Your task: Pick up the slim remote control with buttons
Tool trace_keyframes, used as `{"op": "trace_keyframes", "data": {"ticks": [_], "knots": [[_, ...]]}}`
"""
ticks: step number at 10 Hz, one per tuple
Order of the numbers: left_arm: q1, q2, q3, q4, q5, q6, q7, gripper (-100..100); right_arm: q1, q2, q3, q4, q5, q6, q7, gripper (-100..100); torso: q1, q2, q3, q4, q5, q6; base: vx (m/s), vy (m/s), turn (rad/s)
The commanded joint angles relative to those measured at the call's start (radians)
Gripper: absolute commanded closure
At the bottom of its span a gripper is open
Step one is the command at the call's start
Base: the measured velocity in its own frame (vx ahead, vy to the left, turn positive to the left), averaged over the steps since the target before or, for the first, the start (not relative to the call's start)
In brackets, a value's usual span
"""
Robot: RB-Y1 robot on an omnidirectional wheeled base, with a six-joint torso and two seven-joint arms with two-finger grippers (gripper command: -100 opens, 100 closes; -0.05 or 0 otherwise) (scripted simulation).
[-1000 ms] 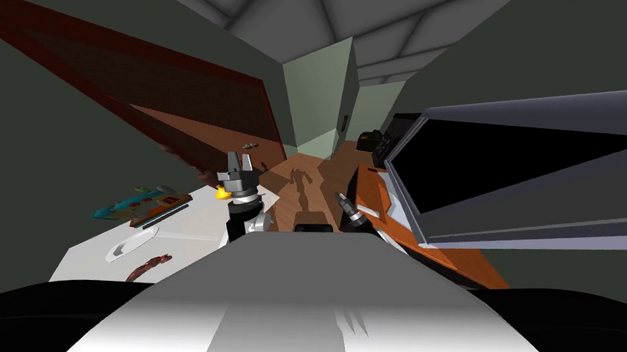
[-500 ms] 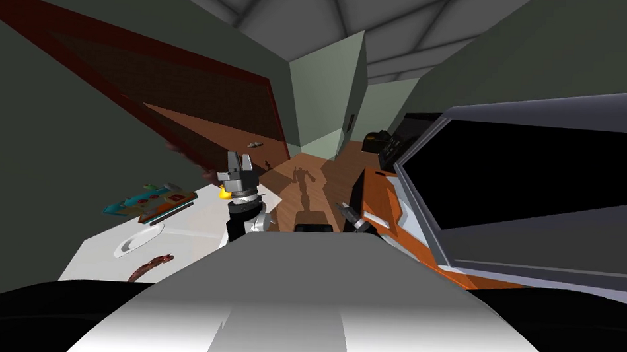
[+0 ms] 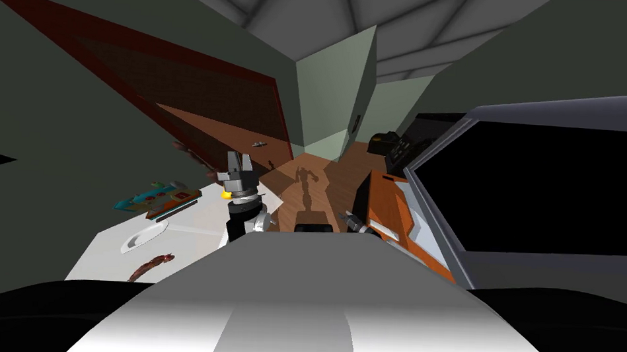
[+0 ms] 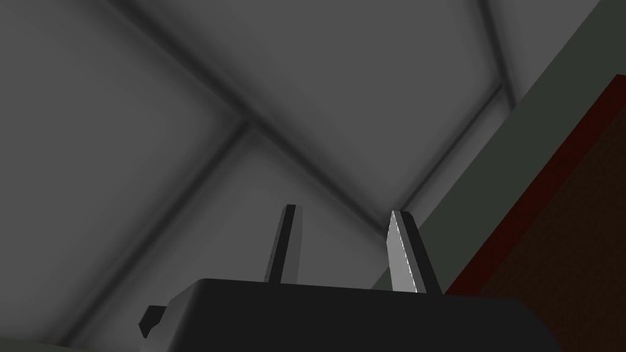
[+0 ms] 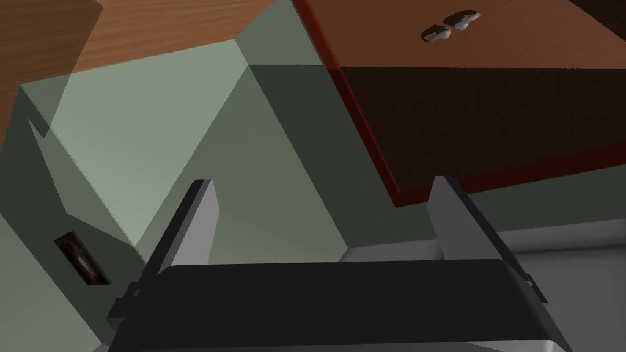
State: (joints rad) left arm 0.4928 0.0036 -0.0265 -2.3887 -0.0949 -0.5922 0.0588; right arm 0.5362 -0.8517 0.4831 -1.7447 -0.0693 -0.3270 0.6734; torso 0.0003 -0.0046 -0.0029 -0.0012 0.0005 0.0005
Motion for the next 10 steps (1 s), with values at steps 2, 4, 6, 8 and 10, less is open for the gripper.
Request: {"op": "trace_keyframes", "data": {"ticks": [2,4,6,8,10], "knots": [[0.000,0.000,0.000,0.000,0.000,0.000,0.000,0,-0.003,-0.031,0.040,0.073,0.018,0.019,0.032,-100,-0.001,0.000,0.000,0.000,0.000,0.000,0.098,-0.017,0.112],[0.000,0.000,0.000,0.000,0.000,0.000,0.000,0,-0.003,-0.065,0.072,0.127,0.032,0.036,0.054,-100,-0.001,-0.001,0.000,0.000,0.000,0.000,0.096,-0.020,0.102],[0.000,0.000,0.000,0.000,0.000,0.000,0.000,0,-0.003,-0.096,0.104,0.175,0.047,0.053,0.073,-100,-0.003,-0.001,-0.001,0.000,0.000,0.000,0.113,-0.051,0.114],[0.000,0.000,0.000,0.000,0.000,0.000,0.000,0,-0.003,-0.125,0.138,0.214,0.063,0.069,0.091,-100,-0.001,0.003,0.002,0.001,0.000,0.000,0.040,-0.022,0.071],[0.000,0.000,0.000,0.000,0.000,0.000,0.000,0,-0.004,-0.150,0.171,0.263,0.079,0.085,0.106,-100,-0.002,0.003,0.002,0.001,0.000,0.000,0.089,-0.053,0.106]]}}
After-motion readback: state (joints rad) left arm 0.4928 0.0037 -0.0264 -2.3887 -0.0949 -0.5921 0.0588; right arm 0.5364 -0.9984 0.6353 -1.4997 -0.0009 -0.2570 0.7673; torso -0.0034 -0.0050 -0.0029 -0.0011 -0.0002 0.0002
